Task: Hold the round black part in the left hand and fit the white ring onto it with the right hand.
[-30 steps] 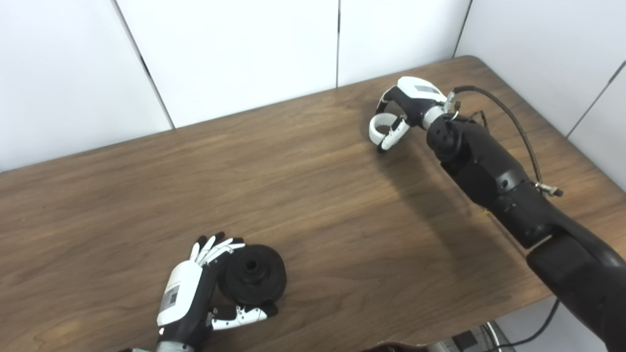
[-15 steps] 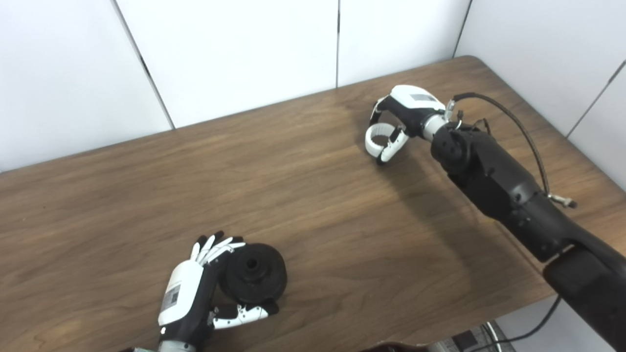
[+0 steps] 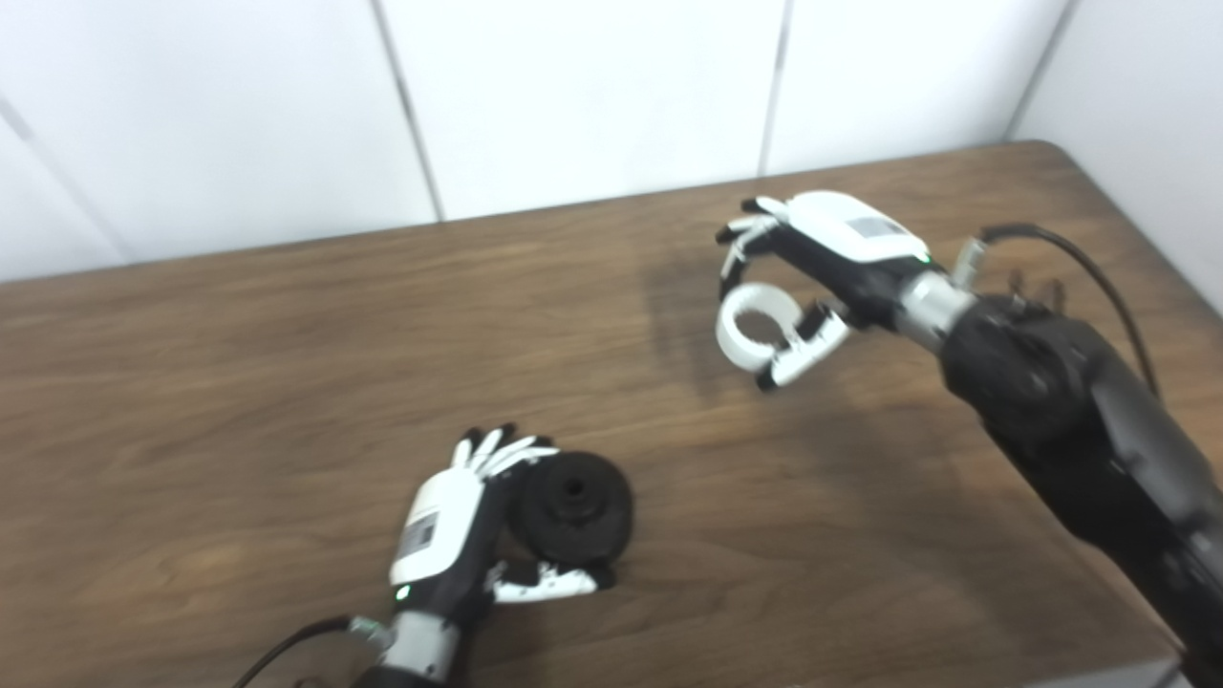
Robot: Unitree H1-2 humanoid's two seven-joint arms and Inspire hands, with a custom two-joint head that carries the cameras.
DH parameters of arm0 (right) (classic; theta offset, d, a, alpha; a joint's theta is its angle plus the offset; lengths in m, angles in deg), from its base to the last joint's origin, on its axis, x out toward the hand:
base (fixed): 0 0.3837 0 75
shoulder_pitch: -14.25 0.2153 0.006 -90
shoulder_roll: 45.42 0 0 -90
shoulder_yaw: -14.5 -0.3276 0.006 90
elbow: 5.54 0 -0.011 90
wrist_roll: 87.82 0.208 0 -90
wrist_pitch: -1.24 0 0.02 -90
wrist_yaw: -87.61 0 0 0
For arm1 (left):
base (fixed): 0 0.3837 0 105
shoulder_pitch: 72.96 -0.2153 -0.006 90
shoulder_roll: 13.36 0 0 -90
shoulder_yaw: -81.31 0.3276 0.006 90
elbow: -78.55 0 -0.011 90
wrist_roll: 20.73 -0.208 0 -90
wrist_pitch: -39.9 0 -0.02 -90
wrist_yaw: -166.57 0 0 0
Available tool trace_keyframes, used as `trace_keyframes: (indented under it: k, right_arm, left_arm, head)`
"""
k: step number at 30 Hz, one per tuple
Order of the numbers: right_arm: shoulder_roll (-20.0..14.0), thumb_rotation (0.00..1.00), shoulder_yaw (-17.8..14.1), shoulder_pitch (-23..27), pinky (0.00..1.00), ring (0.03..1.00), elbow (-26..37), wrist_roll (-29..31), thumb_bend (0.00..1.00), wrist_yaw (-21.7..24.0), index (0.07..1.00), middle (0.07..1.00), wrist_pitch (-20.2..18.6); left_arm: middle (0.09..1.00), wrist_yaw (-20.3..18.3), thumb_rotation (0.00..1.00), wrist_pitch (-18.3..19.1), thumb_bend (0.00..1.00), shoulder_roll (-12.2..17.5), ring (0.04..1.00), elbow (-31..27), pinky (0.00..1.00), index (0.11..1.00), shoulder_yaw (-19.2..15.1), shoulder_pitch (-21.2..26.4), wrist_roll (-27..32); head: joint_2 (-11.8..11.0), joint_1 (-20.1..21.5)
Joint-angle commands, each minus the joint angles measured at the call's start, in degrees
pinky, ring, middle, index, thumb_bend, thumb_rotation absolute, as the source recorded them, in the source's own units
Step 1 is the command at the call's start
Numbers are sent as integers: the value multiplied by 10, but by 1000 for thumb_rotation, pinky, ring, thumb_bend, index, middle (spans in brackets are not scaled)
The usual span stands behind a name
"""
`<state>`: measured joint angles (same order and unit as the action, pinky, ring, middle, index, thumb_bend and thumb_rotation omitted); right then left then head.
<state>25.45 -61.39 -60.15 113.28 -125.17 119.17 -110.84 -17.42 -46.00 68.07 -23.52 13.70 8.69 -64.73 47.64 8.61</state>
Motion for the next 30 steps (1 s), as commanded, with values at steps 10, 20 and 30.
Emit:
trace_keyframes:
  k: [10, 20, 30]
  right_arm:
    - [36, 141, 10, 0, 1000, 992, 95, -6, 521, 49, 484, 872, 14]
    - [71, 143, 26, -4, 1000, 1000, 133, -10, 520, 74, 484, 878, 10]
    - [113, 143, 59, -25, 1000, 998, 127, -30, 521, 78, 485, 874, 33]
  left_arm:
    - [841, -34, 62, 54, 525, -11, 952, 12, 1000, 482, 37, -8, -21]
    - [851, -39, 65, 77, 525, -10, 957, 11, 1000, 482, 50, 5, -31]
    - [844, -53, 66, 100, 525, -13, 980, 5, 1000, 482, 57, 13, -32]
  head:
    - [31, -32]
    - [56, -43]
    - [65, -51]
